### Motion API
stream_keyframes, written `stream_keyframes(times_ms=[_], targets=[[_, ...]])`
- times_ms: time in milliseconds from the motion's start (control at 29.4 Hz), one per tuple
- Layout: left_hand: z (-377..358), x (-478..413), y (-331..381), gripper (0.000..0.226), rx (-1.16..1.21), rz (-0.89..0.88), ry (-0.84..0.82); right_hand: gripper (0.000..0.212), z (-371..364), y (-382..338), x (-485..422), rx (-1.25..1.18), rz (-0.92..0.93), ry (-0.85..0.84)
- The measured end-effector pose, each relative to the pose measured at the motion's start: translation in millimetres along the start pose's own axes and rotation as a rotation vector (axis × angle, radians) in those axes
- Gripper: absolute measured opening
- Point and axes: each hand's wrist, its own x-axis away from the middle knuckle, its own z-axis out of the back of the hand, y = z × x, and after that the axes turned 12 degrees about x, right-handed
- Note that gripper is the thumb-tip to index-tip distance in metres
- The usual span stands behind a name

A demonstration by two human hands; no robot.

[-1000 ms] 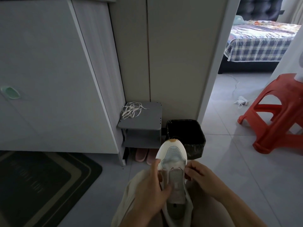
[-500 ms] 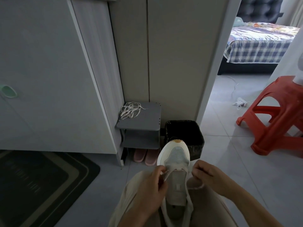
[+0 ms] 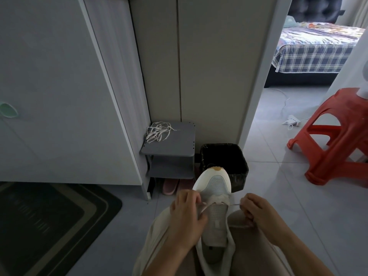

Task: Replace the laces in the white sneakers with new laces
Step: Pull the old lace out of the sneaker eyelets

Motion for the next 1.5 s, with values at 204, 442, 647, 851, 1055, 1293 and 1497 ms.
stream_keyframes(times_ms=[204, 442, 647, 851, 1055, 1293, 1497], targets=[[3, 0, -4, 0.041, 0.069, 0.036, 0.024, 0.035, 40, 27, -10, -0.251, -0.126, 0.218], [-4, 5, -16, 0.023, 0.309, 0.086, 0.053, 0.011, -8, 10, -16, 0.370, 0.121, 0.197], [-6, 3, -20, 0.025, 0.349, 0.045, 0.113, 0.024, -33, -19, -6, 0.512, 0.178, -0.089], [-4, 3, -28, 0.026, 0.310, 0.055, 0.155, 0.031, 9, 2, 4, -0.235, 0.000, 0.165], [-7, 3, -28, 0.026, 0.359, 0.099, 0.177, 0.019, 121, 79, 2, -0.735, -0.232, 0.587], [-8, 6, -28, 0.030, 0.398, 0.076, 0.185, 0.026, 46, 8, -11, -0.436, 0.013, 0.348], [-7, 7, -22, 0.035, 0.400, 0.067, 0.198, 0.016, -31, -18, -5, 0.509, 0.211, -0.034]])
